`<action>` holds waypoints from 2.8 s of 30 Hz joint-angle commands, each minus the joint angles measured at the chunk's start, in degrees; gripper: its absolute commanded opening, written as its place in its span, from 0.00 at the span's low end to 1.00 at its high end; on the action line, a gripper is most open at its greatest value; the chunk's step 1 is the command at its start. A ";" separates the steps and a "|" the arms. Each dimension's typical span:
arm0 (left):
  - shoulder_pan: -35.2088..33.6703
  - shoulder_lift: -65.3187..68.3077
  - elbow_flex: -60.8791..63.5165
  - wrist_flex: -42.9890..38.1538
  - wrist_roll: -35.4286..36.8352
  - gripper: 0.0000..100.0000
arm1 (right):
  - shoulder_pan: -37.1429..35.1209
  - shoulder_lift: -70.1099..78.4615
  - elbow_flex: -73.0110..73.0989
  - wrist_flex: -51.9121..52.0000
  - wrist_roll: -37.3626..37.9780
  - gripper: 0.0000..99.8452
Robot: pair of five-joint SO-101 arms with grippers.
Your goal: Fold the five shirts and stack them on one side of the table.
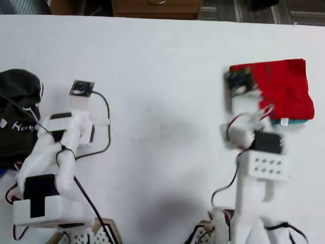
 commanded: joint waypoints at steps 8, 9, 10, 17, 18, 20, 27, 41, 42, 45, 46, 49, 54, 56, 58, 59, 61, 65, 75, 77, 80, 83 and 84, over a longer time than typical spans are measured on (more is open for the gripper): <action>0.88 -0.70 -0.22 -2.20 -0.35 0.03 | -4.09 -9.54 33.23 -26.15 -9.05 0.11; 0.88 -0.70 -0.22 -2.20 -0.35 0.03 | -4.09 -9.54 35.16 -28.26 -9.76 0.11; 0.79 -0.70 -0.22 -2.20 -0.35 0.03 | -4.09 -9.98 36.13 -29.67 -9.93 0.11; -3.16 -2.73 -2.33 0.97 -0.26 0.03 | -4.18 -9.54 36.13 -30.64 -9.85 0.11; -4.04 -3.78 -3.47 3.34 -0.26 0.03 | -4.18 -9.54 36.13 -30.64 -9.85 0.11; -6.15 -6.33 -7.16 8.79 -0.26 0.04 | -4.18 -9.54 36.13 -30.64 -9.85 0.11; -21.98 -8.53 -25.54 26.37 -10.11 0.22 | -4.18 -9.54 36.31 -30.64 -9.85 0.11; -50.29 24.79 -64.75 37.27 -31.47 0.21 | -4.18 -9.54 36.40 -31.34 -9.93 0.11; -50.29 27.16 -68.00 38.51 -31.47 0.21 | -4.18 -9.54 36.40 -31.34 -9.93 0.11; -49.93 33.23 -76.53 42.29 -31.47 0.21 | -4.18 -9.54 36.40 -31.34 -10.02 0.11; -49.76 35.16 -78.99 43.52 -31.47 0.21 | -4.18 -9.54 36.40 -31.34 -10.02 0.11; -49.32 39.91 -86.20 47.03 -31.47 0.21 | -4.18 -9.54 36.40 -31.34 -10.02 0.11; -48.88 44.75 -96.84 53.80 -31.47 0.17 | -4.18 -9.54 36.40 -31.34 -10.20 0.11; -48.44 45.98 -100.62 55.21 -31.47 0.07 | -4.18 -9.54 36.40 -31.34 -10.20 0.11; -48.18 46.68 -103.43 56.26 -31.47 0.03 | -4.18 -9.54 36.40 -31.34 -10.20 0.11; -48.00 46.86 -104.75 56.88 -31.47 0.04 | -4.18 -9.54 36.40 -31.34 -10.20 0.11; -47.21 46.59 -106.42 57.23 -31.38 0.02 | -4.18 -9.54 36.40 -31.34 -10.20 0.11; -44.57 45.71 -110.37 58.64 -30.95 0.03 | -4.18 -9.54 36.40 -31.34 -10.20 0.11; -31.21 29.19 -109.49 58.81 -21.63 0.02 | -4.18 -9.54 36.40 -31.43 -10.29 0.11; -26.64 23.82 -106.77 58.81 -20.40 0.02 | -4.18 -9.54 36.40 -31.43 -10.29 0.11; -18.20 14.59 -99.74 58.81 -18.64 0.02 | -4.09 -9.54 36.40 -31.43 -10.29 0.11; -7.38 5.36 -91.74 58.73 -16.88 0.02 | -3.91 -9.54 36.75 -32.84 -10.37 0.11; -3.34 2.37 -89.27 58.73 -16.62 0.02 | -3.82 -9.63 37.19 -33.45 -10.37 0.11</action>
